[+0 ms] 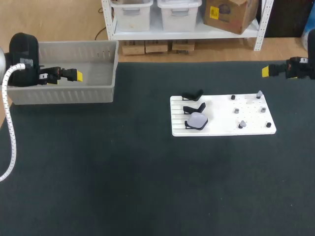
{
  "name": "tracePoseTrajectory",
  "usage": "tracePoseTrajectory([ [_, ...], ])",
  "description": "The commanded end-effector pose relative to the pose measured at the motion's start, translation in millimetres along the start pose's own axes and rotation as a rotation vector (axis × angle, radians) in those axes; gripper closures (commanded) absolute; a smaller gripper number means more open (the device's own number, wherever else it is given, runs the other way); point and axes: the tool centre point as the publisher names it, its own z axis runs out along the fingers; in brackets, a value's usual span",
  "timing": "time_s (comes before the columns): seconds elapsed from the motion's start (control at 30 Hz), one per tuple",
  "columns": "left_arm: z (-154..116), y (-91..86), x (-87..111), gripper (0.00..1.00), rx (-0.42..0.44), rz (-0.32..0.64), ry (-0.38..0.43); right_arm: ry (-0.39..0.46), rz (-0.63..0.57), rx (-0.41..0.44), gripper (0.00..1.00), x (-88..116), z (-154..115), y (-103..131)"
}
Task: Pick up each earbud case from the left stands, insert the matching earbuds, close the lid, and place the case in the box.
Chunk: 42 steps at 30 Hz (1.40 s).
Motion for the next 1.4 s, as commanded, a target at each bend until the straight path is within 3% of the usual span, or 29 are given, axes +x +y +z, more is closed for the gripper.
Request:
tracePoseTrajectory([
  [0.03, 0, -1.4, -1.0, 0.0, -0.007, -0.001, 0.005, 0.001, 0.0, 0.005, 0.0, 0, -1, 1],
  [0.53, 0, -1.4, -1.0, 0.0, -0.007, -0.001, 0.005, 0.001, 0.0, 0.005, 0.0, 0, -1, 1],
  [0.67, 0, -13.5, -5.3, 0.0, 0.137, 0.11, -0.045, 0.001, 0.0, 0.005, 0.0, 0, -1, 1],
  [0.97, 6, -48.6, -13.4, 0.0, 0.391, 0.488, -0.1, 0.001, 0.0, 0.005, 0.0, 0, -1, 1],
  [1.17, 16, -75.7, -12.0, 0.0, 0.58, 0.674, -0.059, 0.001, 0.0, 0.005, 0.0, 0, -1, 1],
  [1.4, 32, -96.3, 0.3, 0.0, 0.673, 0.841, 0.02, 0.001, 0.0, 0.005, 0.0, 0, -1, 1],
])
